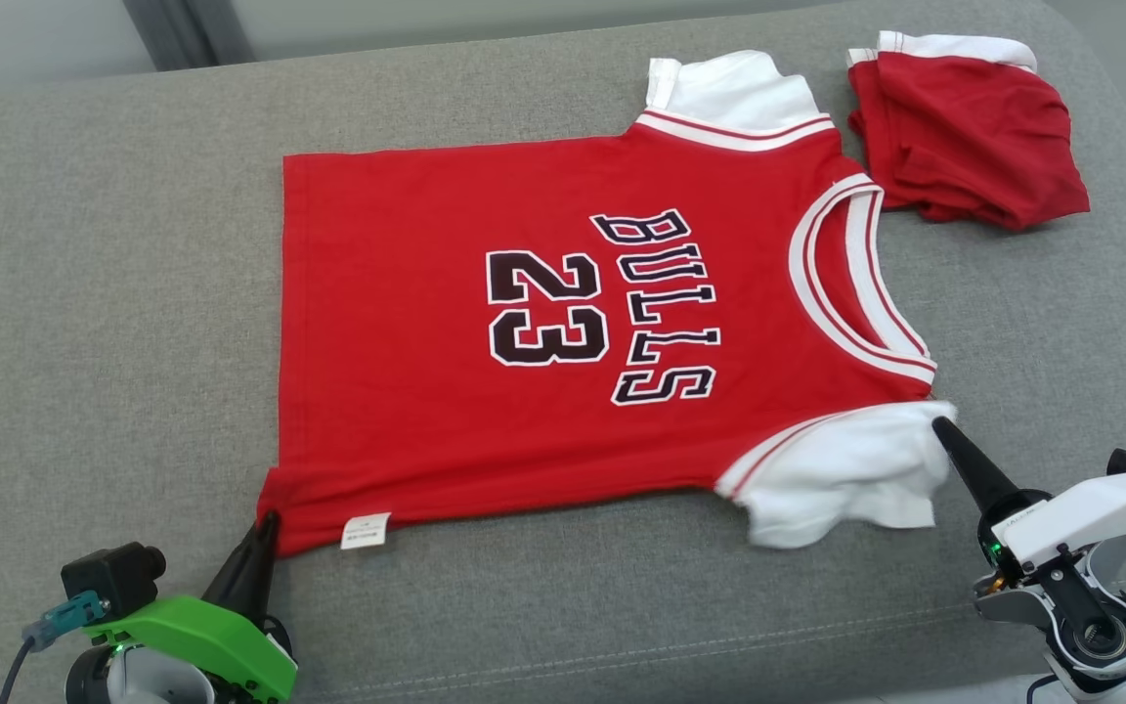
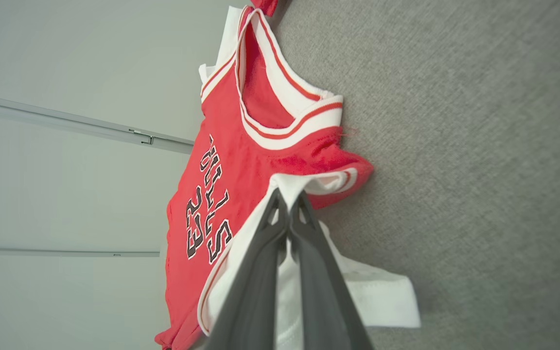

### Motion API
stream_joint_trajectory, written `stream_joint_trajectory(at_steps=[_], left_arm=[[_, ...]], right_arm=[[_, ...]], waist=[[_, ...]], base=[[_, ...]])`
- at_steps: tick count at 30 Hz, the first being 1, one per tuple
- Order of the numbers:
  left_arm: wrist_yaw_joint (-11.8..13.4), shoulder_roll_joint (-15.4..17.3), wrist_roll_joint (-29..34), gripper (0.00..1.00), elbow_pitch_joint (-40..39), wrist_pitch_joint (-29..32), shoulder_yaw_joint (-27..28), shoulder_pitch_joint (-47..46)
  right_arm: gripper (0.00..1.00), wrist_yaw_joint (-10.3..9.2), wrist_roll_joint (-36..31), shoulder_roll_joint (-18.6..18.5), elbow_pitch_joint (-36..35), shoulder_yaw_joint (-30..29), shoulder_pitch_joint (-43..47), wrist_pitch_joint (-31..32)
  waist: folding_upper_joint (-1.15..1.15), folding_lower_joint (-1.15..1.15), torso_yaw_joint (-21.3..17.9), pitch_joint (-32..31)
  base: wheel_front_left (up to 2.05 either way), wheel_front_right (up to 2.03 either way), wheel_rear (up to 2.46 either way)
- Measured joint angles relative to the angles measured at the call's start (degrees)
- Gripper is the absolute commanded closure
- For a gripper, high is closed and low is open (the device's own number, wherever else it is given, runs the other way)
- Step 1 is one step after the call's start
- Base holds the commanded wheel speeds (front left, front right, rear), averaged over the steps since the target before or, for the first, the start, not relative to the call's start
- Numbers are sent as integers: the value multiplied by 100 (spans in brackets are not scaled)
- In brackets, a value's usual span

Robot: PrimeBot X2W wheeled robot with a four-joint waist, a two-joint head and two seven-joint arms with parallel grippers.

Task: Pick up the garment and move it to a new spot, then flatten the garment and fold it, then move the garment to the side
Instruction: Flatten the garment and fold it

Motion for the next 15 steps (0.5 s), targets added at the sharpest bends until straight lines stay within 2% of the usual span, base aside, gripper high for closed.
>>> stream_joint_trajectory(at_steps=[1,9,15], left_arm=[[0,-11,7,0,30,-1,0,-21],[1,0,263,0,232,-67,2,-40],[23,152,524,0,69,-92,87,-41]], right_arm=[[0,0,-44,5,43,5,-9,-49],[0,9,-226,64,235,47,-110,-234],[0,40,-348,45,250,-63,-110,-553]], waist=[[0,0,7,1],[0,0,33,-32],[0,0,-5,-124]], base=[[0,0,0],[0,0,0],[0,0,0]])
